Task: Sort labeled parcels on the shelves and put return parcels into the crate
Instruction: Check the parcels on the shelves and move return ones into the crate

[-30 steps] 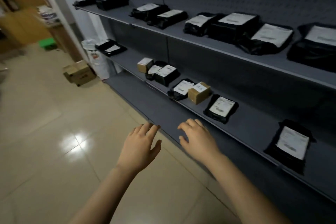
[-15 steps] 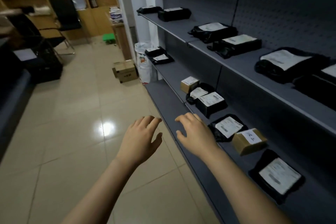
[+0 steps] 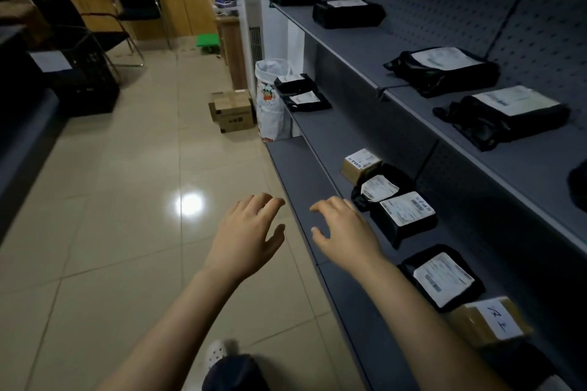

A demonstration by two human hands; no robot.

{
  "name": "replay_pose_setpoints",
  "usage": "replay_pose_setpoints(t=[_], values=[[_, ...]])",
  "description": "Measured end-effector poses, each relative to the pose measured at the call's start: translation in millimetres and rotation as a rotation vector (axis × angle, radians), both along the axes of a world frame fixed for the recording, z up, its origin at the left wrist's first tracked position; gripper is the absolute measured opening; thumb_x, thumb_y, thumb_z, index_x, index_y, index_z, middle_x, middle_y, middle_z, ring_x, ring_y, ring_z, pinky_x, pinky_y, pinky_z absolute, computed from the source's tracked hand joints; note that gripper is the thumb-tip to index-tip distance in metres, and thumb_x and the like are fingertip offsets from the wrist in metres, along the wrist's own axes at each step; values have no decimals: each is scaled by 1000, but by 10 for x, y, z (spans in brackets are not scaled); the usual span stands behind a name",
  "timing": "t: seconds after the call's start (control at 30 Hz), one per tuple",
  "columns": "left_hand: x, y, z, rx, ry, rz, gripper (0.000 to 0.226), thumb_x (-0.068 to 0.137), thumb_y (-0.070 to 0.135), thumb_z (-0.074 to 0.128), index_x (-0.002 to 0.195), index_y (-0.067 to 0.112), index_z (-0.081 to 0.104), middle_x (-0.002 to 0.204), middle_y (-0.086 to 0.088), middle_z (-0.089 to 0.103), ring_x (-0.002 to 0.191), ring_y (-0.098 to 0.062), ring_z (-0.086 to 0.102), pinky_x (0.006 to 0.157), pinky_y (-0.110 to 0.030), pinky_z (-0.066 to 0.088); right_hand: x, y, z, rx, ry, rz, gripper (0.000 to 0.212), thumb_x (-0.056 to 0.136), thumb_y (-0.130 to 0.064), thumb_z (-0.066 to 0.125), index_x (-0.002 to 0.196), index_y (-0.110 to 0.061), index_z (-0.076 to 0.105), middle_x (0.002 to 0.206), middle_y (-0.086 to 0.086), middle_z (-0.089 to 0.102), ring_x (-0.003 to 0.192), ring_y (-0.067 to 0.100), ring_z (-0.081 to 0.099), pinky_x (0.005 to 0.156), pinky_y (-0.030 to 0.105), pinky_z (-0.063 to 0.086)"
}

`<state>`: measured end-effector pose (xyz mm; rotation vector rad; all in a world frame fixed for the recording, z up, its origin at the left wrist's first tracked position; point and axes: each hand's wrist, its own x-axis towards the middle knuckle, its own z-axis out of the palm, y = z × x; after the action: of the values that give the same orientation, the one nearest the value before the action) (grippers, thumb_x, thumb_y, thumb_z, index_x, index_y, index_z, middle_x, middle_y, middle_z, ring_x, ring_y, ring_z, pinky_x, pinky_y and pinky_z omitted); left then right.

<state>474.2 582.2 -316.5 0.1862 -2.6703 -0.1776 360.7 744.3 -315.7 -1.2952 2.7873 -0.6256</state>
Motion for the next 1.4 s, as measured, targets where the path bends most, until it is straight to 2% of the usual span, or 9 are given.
replay_pose_setpoints(t=[0.47,0.57,0.67,0.73,0.9,1.03,1.3,1.37,1.4], values=[[-1595,-1915,66,-127,-145,-374,37,82,29,66,115,14,60,102,-5,60,87,-27,59,76,-37,51,-1020,-1531,-185,-70,-83,-348,33,91,-23,61,122,-16,58,121,2,56,118,21,46,93,35,45],[-1934,-2068,21,-128,-175,-410,36,83,34,52,112,14,60,99,-5,60,84,-27,59,73,-37,52,-1225,-1620,-271,-57,-103,-414,32,91,-23,61,122,-16,58,121,1,56,116,19,48,89,32,46],[-2335,-2138,-57,-122,-219,-449,40,82,36,43,111,14,60,96,-5,59,83,-28,59,71,-38,51,-1484,-1671,-366,-63,-142,-478,32,90,-23,62,121,-16,58,119,2,56,115,21,49,89,37,47],[-2618,-2152,-109,-126,-236,-484,38,82,35,47,111,14,60,96,-5,59,83,-27,58,71,-38,51,-1685,-1691,-424,-76,-152,-517,31,89,-22,63,120,-15,59,118,4,56,113,23,49,89,38,47],[-3261,-2105,-221,-129,-258,-576,37,74,26,72,107,12,63,92,-5,60,79,-27,59,64,-34,48,-2170,-1693,-512,-65,-175,-600,32,90,-22,63,121,-14,58,122,4,54,114,22,49,89,37,47],[-3671,-2102,-332,-131,-276,-648,40,70,26,76,106,13,65,92,-4,62,77,-25,60,63,-32,49,-2478,-1685,-595,-82,-212,-692,33,89,-20,64,121,-14,58,125,3,54,117,22,49,91,37,48],[-4590,-2145,-727,-192,-372,-796,41,66,26,76,104,11,67,89,-7,64,75,-28,63,66,-35,51,-2913,-1713,-860,-79,-259,-974,33,87,-21,65,119,-16,57,119,4,55,112,23,51,84,34,48],[-4832,-2149,-870,-198,-414,-846,45,69,25,78,109,9,67,96,-9,65,81,-31,64,70,-38,51,-2983,-1749,-992,-106,-282,-1057,36,87,-22,64,122,-17,57,118,6,55,112,24,54,85,38,51],[-4936,-2147,-942,-189,-442,-871,47,76,27,75,117,9,63,106,-10,64,92,-32,63,78,-40,49,-3019,-1769,-1065,-124,-297,-1104,37,87,-21,64,123,-16,57,117,7,55,112,25,55,84,41,52]])
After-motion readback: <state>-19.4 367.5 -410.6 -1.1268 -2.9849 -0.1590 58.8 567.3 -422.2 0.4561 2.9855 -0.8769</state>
